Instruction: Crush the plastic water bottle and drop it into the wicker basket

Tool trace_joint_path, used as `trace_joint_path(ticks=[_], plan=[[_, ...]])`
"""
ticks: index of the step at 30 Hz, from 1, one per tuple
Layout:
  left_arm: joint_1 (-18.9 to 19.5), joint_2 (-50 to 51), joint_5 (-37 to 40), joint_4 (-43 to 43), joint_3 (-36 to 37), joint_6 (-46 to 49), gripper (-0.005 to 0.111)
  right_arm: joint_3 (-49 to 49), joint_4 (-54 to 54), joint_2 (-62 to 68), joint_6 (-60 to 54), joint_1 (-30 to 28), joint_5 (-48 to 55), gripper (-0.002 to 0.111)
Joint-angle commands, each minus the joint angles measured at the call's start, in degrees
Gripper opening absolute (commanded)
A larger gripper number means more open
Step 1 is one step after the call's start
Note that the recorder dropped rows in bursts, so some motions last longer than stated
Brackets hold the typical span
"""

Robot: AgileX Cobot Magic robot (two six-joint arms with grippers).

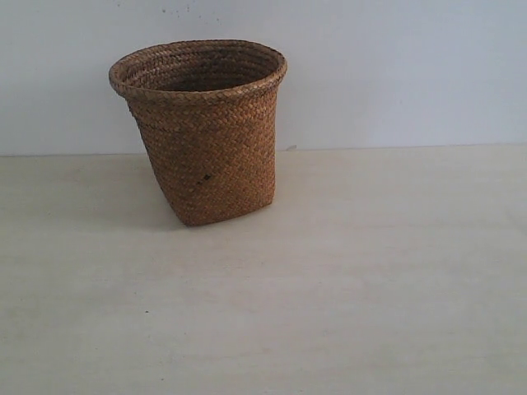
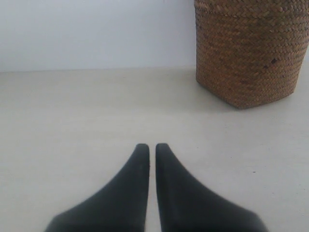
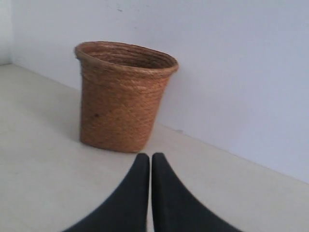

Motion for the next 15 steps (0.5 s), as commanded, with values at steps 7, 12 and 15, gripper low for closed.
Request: trace_joint_path(ticks=[7, 12, 15], plan=[[0.18, -0.21, -0.14, -0.7, 0.21, 0.15, 0.004, 13.9, -0.1, -8.82, 5.12, -18.13, -14.01, 0.0], [0.18, -0.21, -0.14, -0.7, 0.21, 0.15, 0.004, 15.75, -0.1, -13.63, 5.11, -22.7, -13.49, 0.0], [0.18, -0.21, -0.14, -0.7, 0.21, 0.15, 0.004, 17.35, 0.13, -14.73, 5.77, -24.02, -12.06, 0.0]])
